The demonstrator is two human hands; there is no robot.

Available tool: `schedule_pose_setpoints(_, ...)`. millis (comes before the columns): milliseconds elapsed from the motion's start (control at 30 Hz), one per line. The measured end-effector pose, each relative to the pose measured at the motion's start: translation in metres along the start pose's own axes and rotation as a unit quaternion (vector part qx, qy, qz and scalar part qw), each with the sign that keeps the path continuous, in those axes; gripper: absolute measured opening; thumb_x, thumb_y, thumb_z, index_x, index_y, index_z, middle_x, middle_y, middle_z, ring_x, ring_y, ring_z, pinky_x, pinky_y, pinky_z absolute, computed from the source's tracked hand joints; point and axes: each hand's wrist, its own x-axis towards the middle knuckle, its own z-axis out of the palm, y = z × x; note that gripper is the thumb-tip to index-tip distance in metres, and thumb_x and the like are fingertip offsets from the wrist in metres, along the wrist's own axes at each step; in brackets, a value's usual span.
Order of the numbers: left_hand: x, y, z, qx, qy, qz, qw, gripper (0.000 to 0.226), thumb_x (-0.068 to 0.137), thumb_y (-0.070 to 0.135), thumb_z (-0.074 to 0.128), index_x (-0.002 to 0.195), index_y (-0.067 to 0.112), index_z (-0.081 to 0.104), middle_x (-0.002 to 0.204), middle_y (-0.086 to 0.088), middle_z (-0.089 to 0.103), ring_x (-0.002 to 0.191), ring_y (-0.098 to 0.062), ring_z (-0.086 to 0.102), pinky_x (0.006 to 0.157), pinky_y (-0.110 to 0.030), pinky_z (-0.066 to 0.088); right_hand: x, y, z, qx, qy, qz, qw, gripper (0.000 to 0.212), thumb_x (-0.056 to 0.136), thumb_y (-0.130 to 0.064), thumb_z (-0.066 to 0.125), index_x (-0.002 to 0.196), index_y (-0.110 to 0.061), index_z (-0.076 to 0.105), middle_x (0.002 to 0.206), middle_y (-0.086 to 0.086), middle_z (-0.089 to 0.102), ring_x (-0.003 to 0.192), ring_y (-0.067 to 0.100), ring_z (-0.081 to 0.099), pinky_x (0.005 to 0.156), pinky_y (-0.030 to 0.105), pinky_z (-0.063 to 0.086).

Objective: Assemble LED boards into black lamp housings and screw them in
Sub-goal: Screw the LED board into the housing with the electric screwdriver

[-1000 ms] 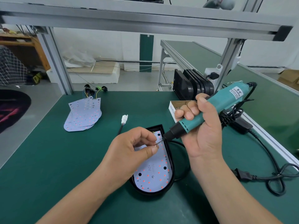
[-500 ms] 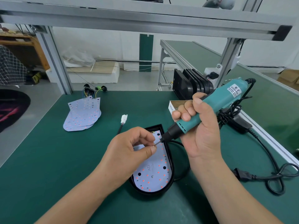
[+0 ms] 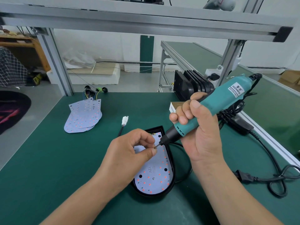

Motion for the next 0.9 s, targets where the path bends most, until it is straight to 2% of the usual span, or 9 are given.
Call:
schedule_pose_setpoints(133,-0.001,0.001,0.0,-0.009,0.005,0.001,1.0,0.03,0.087,0.017,0.084,0.097,0.042,0.072,0.094,0.016,0.078,0.09,-0.001,0.069,0.077,-0.021,0.045,0.001,0.002,-0.001,0.011,0.009,0.002,1.0,0.009,0.102,-0.011,0.056,0.103,-0.02,0.059,0.072,-0.003,0.043,0.062,0.014,0.047,0.074,0.035,0.053)
schedule_pose_setpoints(267,-0.001,0.002,0.0,-0.005,0.005,0.008,1.0,0.029,0.088,0.019,0.084,0.1,0.043,0.072,0.098,0.018,0.077,0.099,-0.001,0.07,0.081,-0.022,0.047,0.002,0.008,-0.004,0.055,0.065,0.021,0.996,0.011,0.104,-0.013,0.057,0.097,-0.021,0.06,0.071,-0.005,0.044,0.061,0.012,0.047,0.073,0.032,0.053)
schedule_pose_setpoints(400,-0.001,0.002,-0.002,-0.002,-0.025,0.015,1.0,0.036,0.089,0.021,0.083,0.106,0.051,0.07,0.103,0.024,0.077,0.105,0.004,0.069,0.083,-0.022,0.046,0.003,0.012,-0.008,0.086,0.117,0.034,0.989,0.01,0.103,-0.014,0.06,0.095,-0.02,0.059,0.071,-0.004,0.045,0.06,0.011,0.049,0.073,0.032,0.054)
schedule_pose_setpoints(467,0.0,0.001,-0.003,-0.008,-0.041,0.019,0.999,0.039,0.089,0.027,0.085,0.113,0.053,0.069,0.11,0.026,0.076,0.113,0.004,0.067,0.09,-0.025,0.047,0.004,0.012,-0.009,0.094,0.13,0.033,0.986,0.01,0.102,-0.014,0.061,0.094,-0.02,0.058,0.071,-0.004,0.045,0.06,0.011,0.049,0.074,0.032,0.055)
schedule_pose_setpoints(567,0.005,0.003,-0.012,-0.027,0.018,0.044,0.999,0.031,0.091,0.039,0.075,0.118,0.051,0.068,0.117,0.023,0.074,0.113,-0.002,0.067,0.095,-0.027,0.05,0.005,0.011,-0.012,0.108,0.143,0.03,0.983,0.011,0.101,-0.013,0.061,0.093,-0.019,0.058,0.073,-0.004,0.044,0.06,0.011,0.047,0.075,0.032,0.055)
schedule_pose_setpoints(667,0.019,0.0,-0.036,0.051,0.098,-0.005,0.994,0.02,0.095,0.044,0.06,0.113,0.051,0.064,0.107,0.016,0.067,0.095,0.001,0.063,0.083,-0.029,0.049,0.007,0.009,-0.014,0.121,0.152,0.029,0.981,0.013,0.103,-0.013,0.06,0.092,-0.019,0.056,0.074,-0.004,0.042,0.061,0.011,0.045,0.076,0.031,0.055)
schedule_pose_setpoints(700,0.023,-0.002,-0.045,0.092,0.083,-0.048,0.991,0.022,0.092,0.049,0.058,0.114,0.049,0.062,0.101,0.014,0.065,0.087,-0.001,0.062,0.079,-0.032,0.05,0.007,0.009,-0.015,0.121,0.155,0.028,0.98,0.013,0.103,-0.012,0.06,0.092,-0.019,0.056,0.074,-0.004,0.041,0.061,0.011,0.045,0.077,0.031,0.054)
schedule_pose_setpoints(767,0.026,-0.003,-0.058,0.156,0.001,-0.13,0.979,0.042,0.088,0.061,0.057,0.127,0.044,0.06,0.092,0.012,0.068,0.078,-0.002,0.065,0.075,-0.034,0.052,0.008,0.01,-0.015,0.118,0.159,0.027,0.98,0.013,0.102,-0.012,0.061,0.092,-0.019,0.056,0.074,-0.004,0.041,0.061,0.012,0.044,0.077,0.031,0.054)
schedule_pose_setpoints(900,0.014,0.005,-0.051,0.222,-0.153,-0.164,0.949,0.083,0.076,0.077,0.054,0.149,0.041,0.038,0.074,0.013,0.075,0.071,0.002,0.071,0.071,-0.031,0.051,0.008,0.01,-0.016,0.107,0.163,0.027,0.98,0.013,0.102,-0.012,0.062,0.093,-0.02,0.055,0.073,-0.004,0.041,0.061,0.012,0.044,0.078,0.031,0.052)
